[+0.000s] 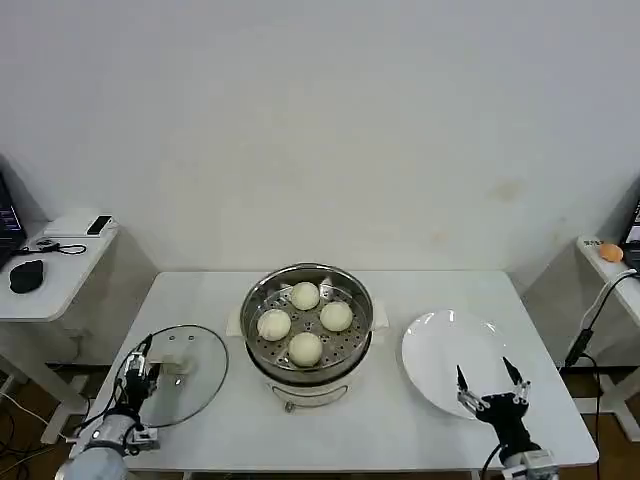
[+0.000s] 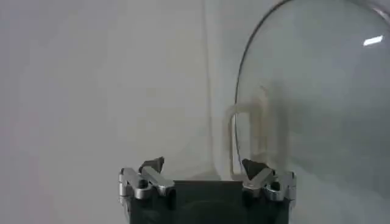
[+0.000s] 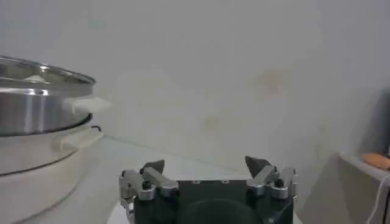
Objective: Take steamed baozi put them in steamer then cover it.
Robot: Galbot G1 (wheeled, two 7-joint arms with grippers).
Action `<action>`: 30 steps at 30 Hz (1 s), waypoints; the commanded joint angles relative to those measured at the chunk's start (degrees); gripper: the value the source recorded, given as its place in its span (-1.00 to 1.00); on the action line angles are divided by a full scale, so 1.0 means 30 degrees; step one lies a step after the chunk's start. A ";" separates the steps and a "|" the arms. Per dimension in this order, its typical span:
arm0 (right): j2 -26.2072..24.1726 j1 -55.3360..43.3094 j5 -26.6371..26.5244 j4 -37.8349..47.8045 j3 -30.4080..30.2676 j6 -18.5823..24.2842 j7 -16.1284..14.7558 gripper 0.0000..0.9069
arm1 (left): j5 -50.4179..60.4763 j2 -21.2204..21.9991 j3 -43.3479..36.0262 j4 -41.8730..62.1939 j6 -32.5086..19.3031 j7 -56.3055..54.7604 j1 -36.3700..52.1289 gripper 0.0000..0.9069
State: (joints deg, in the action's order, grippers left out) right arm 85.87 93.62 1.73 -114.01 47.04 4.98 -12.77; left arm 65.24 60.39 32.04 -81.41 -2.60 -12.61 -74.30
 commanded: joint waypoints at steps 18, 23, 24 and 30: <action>0.0448 0.0138 0.0233 0.0016 -0.0204 0.0022 -0.0015 1.00 | 0.0085 0.0333 -0.0397 0.1797 -0.0828 -0.0440 0.1716 -1.00; 0.0485 0.0234 0.0325 -0.0054 -0.0318 0.0048 -0.0015 1.00 | 0.0207 0.0286 -0.0118 0.1474 -0.0983 -0.0599 0.1437 -1.00; 0.0487 0.0253 0.0346 -0.0076 -0.0329 0.0063 -0.0013 1.00 | 0.0206 0.0267 -0.0025 0.1253 -0.0995 -0.0679 0.1290 -1.00; 0.0449 0.0295 0.0368 -0.0181 -0.0449 0.0045 -0.0014 1.00 | 0.0106 0.0084 0.0593 -0.0519 -0.0791 -0.1060 0.0352 -1.00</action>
State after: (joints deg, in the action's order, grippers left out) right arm 87.21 94.49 2.66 -114.51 45.88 5.11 -12.81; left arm 65.65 60.96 32.26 -78.05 -5.22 -14.72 -71.00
